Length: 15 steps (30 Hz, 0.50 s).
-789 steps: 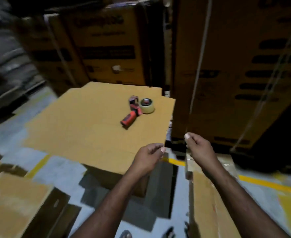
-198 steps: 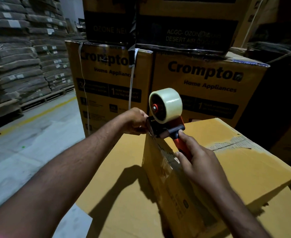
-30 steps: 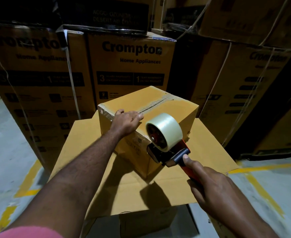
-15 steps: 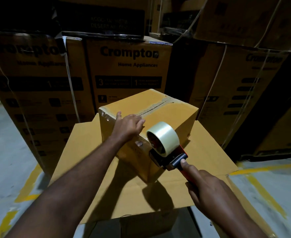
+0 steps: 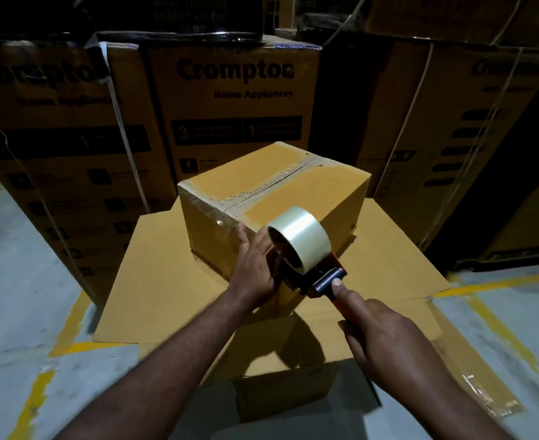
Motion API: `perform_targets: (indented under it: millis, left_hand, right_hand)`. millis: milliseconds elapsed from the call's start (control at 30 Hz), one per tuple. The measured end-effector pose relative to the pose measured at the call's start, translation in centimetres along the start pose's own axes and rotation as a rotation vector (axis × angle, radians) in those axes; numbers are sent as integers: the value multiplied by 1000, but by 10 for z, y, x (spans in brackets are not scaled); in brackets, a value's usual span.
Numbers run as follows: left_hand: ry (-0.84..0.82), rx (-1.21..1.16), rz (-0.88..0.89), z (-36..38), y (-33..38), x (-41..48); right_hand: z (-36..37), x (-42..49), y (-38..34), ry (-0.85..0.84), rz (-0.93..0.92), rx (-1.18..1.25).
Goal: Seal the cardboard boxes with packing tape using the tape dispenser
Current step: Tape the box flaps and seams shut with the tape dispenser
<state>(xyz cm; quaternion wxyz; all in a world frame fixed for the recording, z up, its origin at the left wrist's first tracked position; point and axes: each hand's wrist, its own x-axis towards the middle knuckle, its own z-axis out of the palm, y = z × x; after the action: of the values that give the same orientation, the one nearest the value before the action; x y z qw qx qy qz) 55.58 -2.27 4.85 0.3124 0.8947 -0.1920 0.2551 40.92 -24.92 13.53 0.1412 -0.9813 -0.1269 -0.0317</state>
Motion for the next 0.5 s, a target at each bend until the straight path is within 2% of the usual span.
perform_targets:
  millis: [133, 233, 367, 500]
  left_hand:
    - [47, 189, 62, 3, 6, -2]
    - [72, 212, 99, 9, 1, -2]
    - [94, 124, 73, 8, 1, 2]
    - [158, -13, 17, 14, 10, 4]
  right_hand:
    - [13, 6, 9, -47, 49, 173]
    - [19, 4, 12, -46, 56, 222]
    - [-3, 12, 22, -50, 87, 224]
    - [-44, 26, 24, -135, 92, 187]
